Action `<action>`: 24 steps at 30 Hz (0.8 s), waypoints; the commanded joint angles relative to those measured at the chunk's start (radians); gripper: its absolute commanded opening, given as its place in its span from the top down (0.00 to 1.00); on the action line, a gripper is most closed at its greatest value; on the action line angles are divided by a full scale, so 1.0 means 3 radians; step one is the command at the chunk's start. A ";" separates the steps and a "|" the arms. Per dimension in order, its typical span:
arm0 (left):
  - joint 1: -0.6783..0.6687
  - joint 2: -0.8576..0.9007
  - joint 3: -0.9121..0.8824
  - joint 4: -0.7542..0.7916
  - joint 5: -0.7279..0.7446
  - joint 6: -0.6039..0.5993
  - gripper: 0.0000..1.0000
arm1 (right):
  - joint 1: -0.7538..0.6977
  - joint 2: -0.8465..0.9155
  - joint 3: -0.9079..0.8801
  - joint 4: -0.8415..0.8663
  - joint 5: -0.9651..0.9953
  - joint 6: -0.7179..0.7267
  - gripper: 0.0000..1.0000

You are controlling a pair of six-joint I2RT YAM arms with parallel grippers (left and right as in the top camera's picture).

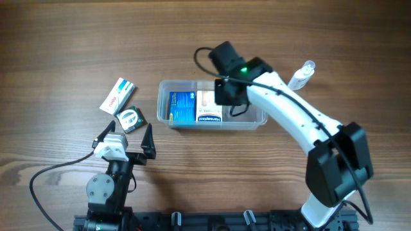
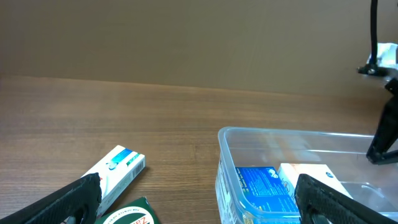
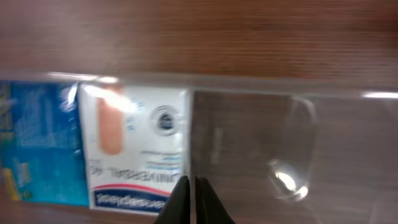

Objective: Pack container
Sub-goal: 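Place the white plaster box into the container beside the blue box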

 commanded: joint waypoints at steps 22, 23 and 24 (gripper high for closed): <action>0.0024 -0.0024 -0.0022 -0.0005 -0.0005 0.0051 0.00 | 0.0015 0.0029 -0.0758 0.1081 -0.0556 0.0209 0.96; 0.0024 -0.0024 -0.0022 -0.0005 -0.0005 0.0051 0.00 | 0.0015 0.0029 -0.0758 0.1161 -0.0624 0.0150 0.96; 0.0024 -0.0024 -0.0022 -0.0005 -0.0005 0.0051 0.00 | 0.0015 0.0029 -0.0758 0.1211 -0.0664 0.0061 0.96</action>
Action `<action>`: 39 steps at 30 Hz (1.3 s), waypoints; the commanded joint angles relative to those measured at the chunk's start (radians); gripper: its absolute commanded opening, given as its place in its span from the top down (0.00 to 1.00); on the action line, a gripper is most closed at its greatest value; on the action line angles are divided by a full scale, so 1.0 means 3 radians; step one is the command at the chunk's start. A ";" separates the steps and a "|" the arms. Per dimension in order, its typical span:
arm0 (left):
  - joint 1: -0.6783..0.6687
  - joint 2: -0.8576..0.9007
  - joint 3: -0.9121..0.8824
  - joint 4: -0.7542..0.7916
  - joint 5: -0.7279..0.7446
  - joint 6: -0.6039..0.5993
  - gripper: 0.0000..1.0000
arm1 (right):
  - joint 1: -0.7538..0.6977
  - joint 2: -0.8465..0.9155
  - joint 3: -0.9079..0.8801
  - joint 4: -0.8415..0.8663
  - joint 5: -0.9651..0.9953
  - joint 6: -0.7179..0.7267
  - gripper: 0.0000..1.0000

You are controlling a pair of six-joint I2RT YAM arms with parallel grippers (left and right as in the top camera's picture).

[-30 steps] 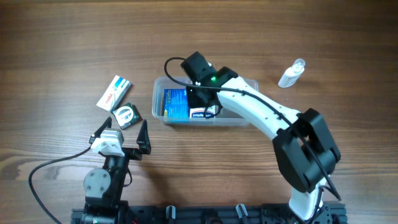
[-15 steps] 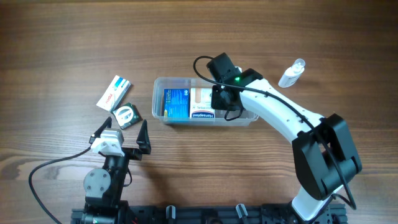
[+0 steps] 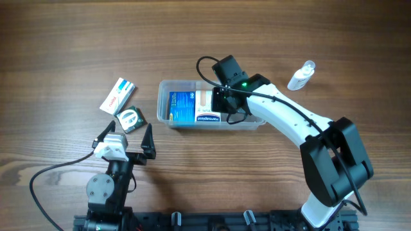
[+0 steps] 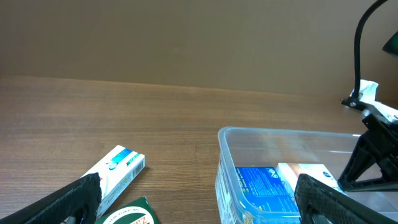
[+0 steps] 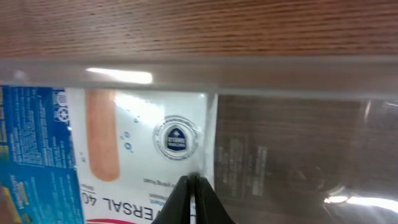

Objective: Pack container
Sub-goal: 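Place the white plaster box into the container beside the blue box, then move the right gripper to the white squeeze bottle and grasp it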

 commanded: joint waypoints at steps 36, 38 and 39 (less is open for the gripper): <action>0.0024 -0.0024 -0.0022 -0.0005 -0.0006 0.0051 0.00 | -0.1727 -0.0022 0.0743 -0.0900 0.1137 0.0568 0.17; 0.0024 -0.0024 -0.0022 -0.0005 -0.0006 0.0051 0.00 | -0.1727 -0.0001 0.0743 -0.0851 0.1119 0.0570 0.17; 0.0024 -0.0024 -0.0022 -0.0005 -0.0006 0.0051 0.00 | -0.1726 0.0029 0.0743 -0.0829 0.1106 0.0568 0.17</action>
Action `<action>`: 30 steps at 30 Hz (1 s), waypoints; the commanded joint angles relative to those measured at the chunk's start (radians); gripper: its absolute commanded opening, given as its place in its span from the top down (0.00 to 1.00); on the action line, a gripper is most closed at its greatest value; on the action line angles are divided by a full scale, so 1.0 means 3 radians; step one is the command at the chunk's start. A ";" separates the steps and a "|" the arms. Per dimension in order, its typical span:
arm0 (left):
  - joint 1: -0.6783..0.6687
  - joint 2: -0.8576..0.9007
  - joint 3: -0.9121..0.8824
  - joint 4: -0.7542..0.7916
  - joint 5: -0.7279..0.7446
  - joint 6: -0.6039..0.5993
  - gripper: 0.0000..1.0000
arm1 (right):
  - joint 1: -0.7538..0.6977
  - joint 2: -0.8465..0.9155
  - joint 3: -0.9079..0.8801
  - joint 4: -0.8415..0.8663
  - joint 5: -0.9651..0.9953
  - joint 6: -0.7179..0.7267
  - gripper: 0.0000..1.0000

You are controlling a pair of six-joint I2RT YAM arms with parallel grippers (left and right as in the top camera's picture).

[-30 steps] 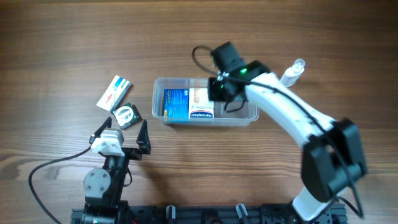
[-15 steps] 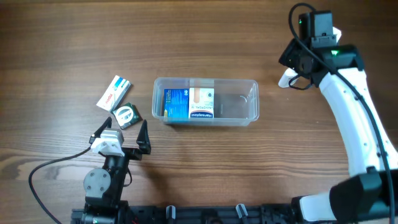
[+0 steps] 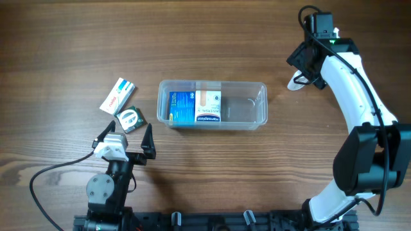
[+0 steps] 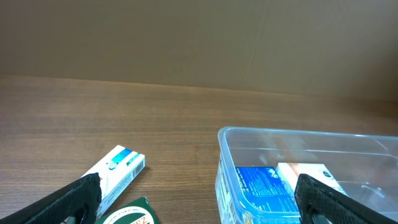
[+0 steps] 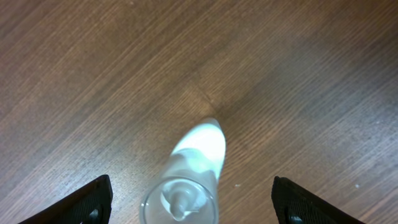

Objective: Pack container
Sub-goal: 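Move the right gripper to the white squeeze bottle and grasp it, then carry the white bottle into the container's right end and release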

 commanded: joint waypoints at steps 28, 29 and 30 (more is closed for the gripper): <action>0.0024 -0.0024 -0.0022 -0.0005 -0.0006 0.0051 0.00 | 0.0324 -0.0680 0.0100 -0.0149 -0.0273 -0.0952 0.77; 0.0024 -0.0024 -0.0022 -0.0005 -0.0006 0.0051 0.00 | 0.0399 -0.0801 0.0100 -0.0201 -0.0275 -0.0988 0.77; 0.0024 -0.0024 -0.0022 -0.0005 -0.0006 0.0051 0.00 | 0.0519 -0.0963 0.0100 -0.0286 -0.0272 -0.0989 0.77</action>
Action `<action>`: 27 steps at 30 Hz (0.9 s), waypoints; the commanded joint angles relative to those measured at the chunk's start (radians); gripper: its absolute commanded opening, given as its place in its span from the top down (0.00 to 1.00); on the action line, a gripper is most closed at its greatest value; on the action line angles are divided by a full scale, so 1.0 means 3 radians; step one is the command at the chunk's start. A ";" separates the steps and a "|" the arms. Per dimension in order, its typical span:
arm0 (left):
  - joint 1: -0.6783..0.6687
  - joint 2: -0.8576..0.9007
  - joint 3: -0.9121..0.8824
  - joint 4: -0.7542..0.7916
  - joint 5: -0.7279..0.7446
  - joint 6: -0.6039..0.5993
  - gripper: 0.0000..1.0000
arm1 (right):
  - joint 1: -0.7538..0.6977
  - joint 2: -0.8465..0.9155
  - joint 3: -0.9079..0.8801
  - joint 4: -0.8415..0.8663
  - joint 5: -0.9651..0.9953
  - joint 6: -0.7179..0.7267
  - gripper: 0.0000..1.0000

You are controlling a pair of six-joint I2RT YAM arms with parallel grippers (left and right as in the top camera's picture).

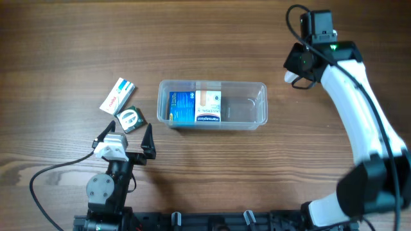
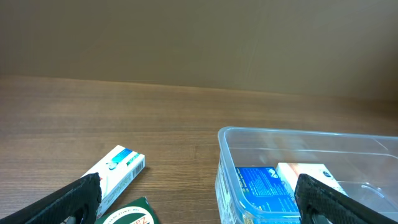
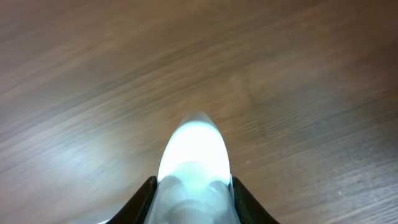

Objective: Pack container
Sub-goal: 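Carry the white bottle into the container's right end and release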

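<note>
The clear plastic container (image 1: 262,102) sits mid-table and holds a blue box (image 1: 182,106) and a white plaster box (image 1: 209,106); its right half is bare. At the far right my right gripper (image 3: 193,200) is shut on a small clear bottle (image 3: 194,158), whose white end (image 1: 293,78) shows under the wrist. Left of the container lie a white-and-blue box (image 1: 118,95) and a green packet (image 1: 130,119). My left gripper (image 2: 199,198) stands open near the front edge, facing the container (image 2: 298,132).
Both loose items, the white-and-blue box (image 2: 118,171) and the green packet (image 2: 127,213), lie just ahead of the left fingers. Bare wood surrounds the container. The right arm's cable loops above its wrist.
My right gripper was open with the bottle between its wide-apart fingers; now the fingers press against the bottle's sides. The wrist sits slightly further left. The left arm has not moved.
My right gripper was shut over the container beside the plaster box, then lower against that box's edge. Then it was out at the far right, open over the clear bottle. Now it is shut on the bottle. The left arm stayed still throughout.
</note>
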 commanded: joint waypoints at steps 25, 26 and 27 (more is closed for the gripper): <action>0.0024 -0.0024 -0.0022 -0.0005 -0.0005 0.0051 0.00 | 0.1002 0.0172 -0.0278 -0.0212 -0.0300 -0.0537 0.72; 0.0024 -0.0024 -0.0022 -0.0005 -0.0005 0.0051 0.00 | 0.1002 0.0242 -0.0278 -0.0211 -0.0237 -0.0491 0.72; 0.0024 -0.0024 -0.0022 -0.0005 -0.0005 0.0051 0.00 | 0.1002 0.0300 -0.0278 -0.0206 -0.0198 -0.0474 0.72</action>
